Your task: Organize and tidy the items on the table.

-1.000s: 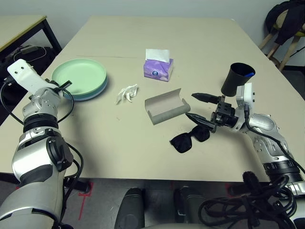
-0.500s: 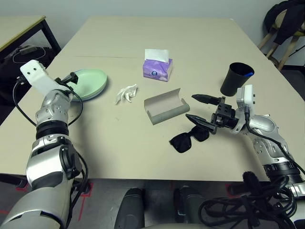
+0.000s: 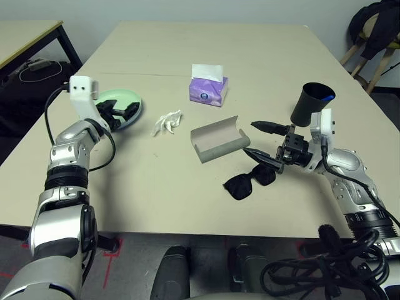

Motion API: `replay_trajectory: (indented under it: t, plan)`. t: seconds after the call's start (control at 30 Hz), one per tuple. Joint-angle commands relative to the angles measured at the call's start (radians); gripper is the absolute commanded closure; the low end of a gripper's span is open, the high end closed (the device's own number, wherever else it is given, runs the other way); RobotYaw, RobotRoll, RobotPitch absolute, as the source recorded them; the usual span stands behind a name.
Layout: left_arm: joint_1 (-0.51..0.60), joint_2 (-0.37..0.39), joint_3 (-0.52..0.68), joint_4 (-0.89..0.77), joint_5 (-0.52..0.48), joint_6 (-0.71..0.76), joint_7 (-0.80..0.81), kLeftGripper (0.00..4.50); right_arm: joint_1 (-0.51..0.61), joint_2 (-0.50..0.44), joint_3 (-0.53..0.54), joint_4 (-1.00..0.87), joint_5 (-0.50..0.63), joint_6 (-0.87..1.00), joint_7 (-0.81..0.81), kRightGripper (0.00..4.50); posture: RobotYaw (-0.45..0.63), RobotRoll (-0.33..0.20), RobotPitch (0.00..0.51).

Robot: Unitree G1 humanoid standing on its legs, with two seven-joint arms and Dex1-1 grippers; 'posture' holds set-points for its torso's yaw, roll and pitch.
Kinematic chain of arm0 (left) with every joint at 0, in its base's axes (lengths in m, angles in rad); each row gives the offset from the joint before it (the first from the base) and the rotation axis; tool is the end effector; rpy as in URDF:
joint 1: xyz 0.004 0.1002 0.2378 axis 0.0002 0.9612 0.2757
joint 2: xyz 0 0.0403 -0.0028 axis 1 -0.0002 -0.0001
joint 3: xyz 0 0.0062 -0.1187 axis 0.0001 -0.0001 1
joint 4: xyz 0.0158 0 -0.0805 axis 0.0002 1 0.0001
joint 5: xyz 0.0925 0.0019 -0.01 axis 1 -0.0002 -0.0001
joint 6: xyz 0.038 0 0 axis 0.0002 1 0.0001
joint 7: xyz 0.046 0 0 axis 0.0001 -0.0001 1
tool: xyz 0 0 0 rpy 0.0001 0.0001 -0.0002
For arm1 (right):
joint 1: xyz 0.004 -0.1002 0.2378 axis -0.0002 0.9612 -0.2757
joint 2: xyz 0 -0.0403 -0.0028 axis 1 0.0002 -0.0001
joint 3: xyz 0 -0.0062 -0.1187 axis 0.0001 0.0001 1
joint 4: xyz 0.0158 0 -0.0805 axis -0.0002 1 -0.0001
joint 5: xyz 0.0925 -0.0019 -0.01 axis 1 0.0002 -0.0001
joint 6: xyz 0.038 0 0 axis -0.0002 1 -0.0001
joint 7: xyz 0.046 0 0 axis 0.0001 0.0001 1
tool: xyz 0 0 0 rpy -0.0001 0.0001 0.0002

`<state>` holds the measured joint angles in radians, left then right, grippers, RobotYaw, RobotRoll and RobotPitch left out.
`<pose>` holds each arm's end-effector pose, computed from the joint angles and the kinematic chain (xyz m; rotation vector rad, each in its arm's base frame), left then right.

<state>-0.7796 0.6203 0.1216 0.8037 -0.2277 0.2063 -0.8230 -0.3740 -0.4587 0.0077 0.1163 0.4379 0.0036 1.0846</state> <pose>0.3207 0.3047 0.1451 0.1075 0.1838 -0.4830 0.2680 -0.2244 0.1145 -0.1526 -0.2147 1.1349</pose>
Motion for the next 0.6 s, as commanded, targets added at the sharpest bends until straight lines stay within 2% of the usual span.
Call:
replay_trajectory:
  t: [0.03,0.13,0.6]
  plan:
    - [-0.016,0.009,-0.049,0.035,0.042,-0.033,-0.084,0.03,0.019,-0.024,-0.015,-0.024,-0.017,0.017,-0.022,0.00,0.06,0.000,0.082]
    - [-0.037,-0.013,-0.074,0.063,0.055,-0.076,-0.139,0.03,0.033,-0.053,-0.007,-0.020,-0.065,0.079,-0.089,0.00,0.04,0.000,0.082]
    - [-0.089,-0.079,-0.167,0.199,0.183,-0.243,-0.154,0.03,0.036,-0.045,-0.006,-0.061,-0.053,0.135,-0.125,0.00,0.04,0.000,0.088]
